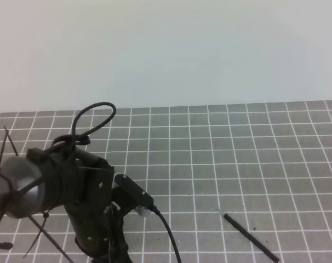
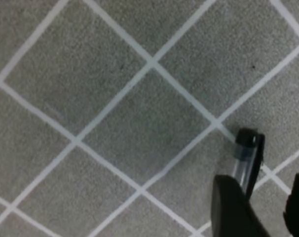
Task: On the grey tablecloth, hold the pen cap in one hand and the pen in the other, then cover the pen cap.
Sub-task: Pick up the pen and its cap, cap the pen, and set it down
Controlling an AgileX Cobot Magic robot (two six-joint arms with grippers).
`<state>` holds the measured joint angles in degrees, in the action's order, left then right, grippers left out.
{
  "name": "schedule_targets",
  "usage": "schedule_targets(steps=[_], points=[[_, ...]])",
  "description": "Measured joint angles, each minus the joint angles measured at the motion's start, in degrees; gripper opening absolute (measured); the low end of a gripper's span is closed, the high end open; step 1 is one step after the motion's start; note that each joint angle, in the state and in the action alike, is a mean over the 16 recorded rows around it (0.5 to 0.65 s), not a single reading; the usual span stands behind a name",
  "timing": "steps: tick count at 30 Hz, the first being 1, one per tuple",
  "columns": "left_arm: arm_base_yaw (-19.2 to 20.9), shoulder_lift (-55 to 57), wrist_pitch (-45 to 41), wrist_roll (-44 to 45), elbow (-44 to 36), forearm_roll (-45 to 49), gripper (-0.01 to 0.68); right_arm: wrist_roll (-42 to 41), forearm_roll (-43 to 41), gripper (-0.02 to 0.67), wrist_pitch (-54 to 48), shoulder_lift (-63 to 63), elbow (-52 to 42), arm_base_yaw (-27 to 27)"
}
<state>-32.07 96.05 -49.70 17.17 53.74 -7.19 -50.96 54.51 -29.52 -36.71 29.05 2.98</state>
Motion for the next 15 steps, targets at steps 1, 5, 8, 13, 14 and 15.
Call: schedule_targets(steps=[1, 5, 8, 13, 14, 15], points=[[0.0, 0.36, 0.31, -0.01, 0.0, -0.01, 0.235, 0.0, 0.0, 0.008, 0.0, 0.0, 0.0, 0.0], [0.0, 1.79, 1.22, -0.05, 0.01, -0.17, 0.235, 0.0, 0.0, 0.008, 0.0, 0.0, 0.0, 0.0], [0.0, 2.81, 1.63, -0.11, 0.04, -0.3, 0.235, 0.0, 0.0, 0.008, 0.0, 0.0, 0.0, 0.0], [0.0, 4.26, 2.18, -0.1, 0.15, -0.5, 0.234, 0.0, 0.0, 0.008, 0.0, 0.0, 0.0, 0.0], [0.0, 4.5, 2.26, -0.09, 0.18, -0.54, 0.232, 0.0, 0.0, 0.008, 0.0, 0.0, 0.0, 0.0], [0.0, 4.71, 2.29, -0.08, 0.21, -0.57, 0.229, 0.0, 0.0, 0.008, 0.0, 0.0, 0.0, 0.0]])
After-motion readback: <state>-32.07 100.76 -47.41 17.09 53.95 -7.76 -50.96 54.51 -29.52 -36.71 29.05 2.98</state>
